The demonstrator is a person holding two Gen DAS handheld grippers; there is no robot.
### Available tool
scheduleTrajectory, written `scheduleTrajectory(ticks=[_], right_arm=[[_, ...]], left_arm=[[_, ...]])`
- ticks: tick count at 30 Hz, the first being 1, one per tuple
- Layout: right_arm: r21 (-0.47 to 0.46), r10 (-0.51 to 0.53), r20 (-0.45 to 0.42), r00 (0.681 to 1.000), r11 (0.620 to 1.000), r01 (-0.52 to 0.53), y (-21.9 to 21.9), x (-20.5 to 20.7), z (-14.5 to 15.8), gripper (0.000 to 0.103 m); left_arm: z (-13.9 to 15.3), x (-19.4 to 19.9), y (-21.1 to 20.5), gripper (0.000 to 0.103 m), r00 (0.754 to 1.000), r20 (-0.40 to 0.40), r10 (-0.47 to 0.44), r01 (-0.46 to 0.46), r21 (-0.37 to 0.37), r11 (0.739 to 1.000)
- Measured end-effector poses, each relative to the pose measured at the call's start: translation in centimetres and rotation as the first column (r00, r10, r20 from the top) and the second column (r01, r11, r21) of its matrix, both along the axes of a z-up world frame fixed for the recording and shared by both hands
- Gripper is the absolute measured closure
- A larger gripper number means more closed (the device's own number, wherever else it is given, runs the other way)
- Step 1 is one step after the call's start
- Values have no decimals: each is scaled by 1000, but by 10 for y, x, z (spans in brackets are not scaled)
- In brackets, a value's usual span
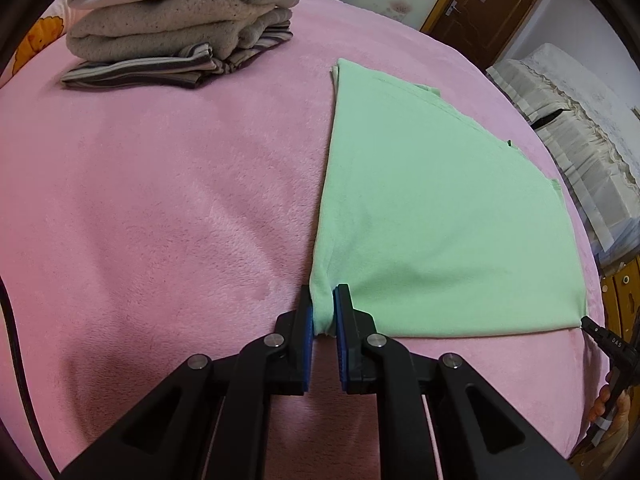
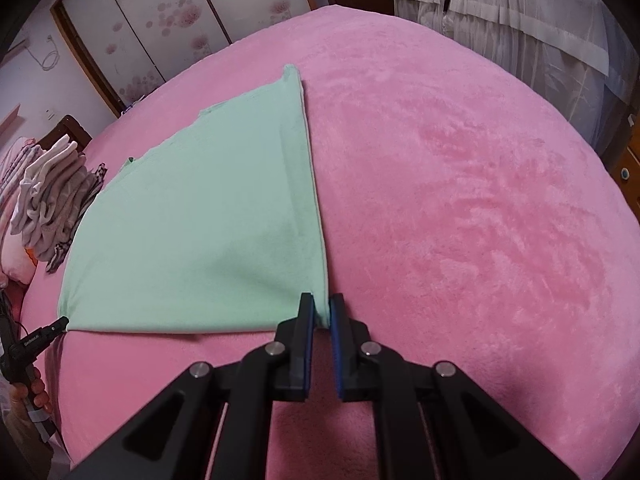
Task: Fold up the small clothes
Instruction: 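Open both tools and lift them from the folded shirt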
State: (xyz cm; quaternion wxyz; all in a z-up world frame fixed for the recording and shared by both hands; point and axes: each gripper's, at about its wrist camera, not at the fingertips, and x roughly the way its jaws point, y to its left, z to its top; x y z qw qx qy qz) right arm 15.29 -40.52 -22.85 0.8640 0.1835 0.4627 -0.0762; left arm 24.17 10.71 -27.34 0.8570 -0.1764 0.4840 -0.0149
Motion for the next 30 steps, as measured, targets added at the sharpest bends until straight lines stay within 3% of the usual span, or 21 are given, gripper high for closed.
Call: scheduleTrajectory(ticks=[6, 9, 10, 11, 13, 15, 19, 30], right_arm=[[-23, -4, 0, 1000, 1000, 4, 3, 1, -1, 96], [-110, 26, -19, 999, 993, -28, 15, 4, 7, 95], [-133, 35, -24, 999, 990, -38, 17, 4, 9, 90], [-162, 47, -38, 998, 985, -52, 22, 4, 13, 88], [-199, 55, -48, 997, 978, -64, 27, 2, 19, 74], [-245, 62, -32, 998, 967, -68, 33, -4, 29, 70], [-272, 77, 1, 997, 959, -74, 43, -19, 50, 69], [-190, 83, 49, 995, 979, -72, 84, -56, 80, 69]], left_arm=[[1, -1, -2, 91, 1000, 10, -5, 5, 15, 1000], [7, 0, -6, 79, 1000, -3, -30, 30, 32, 999], [10, 0, -8, 63, 999, -9, -45, 45, 25, 999], [13, -1, -9, 37, 999, -12, -49, 49, 22, 999], [23, -6, -10, 14, 1000, 2, -11, 11, 68, 998], [34, -12, -9, 12, 999, 34, 30, -33, 94, 995], [51, -23, -6, 12, 998, 30, 53, -55, 63, 996], [104, -82, -13, 5, 990, 106, 97, -104, 68, 992]])
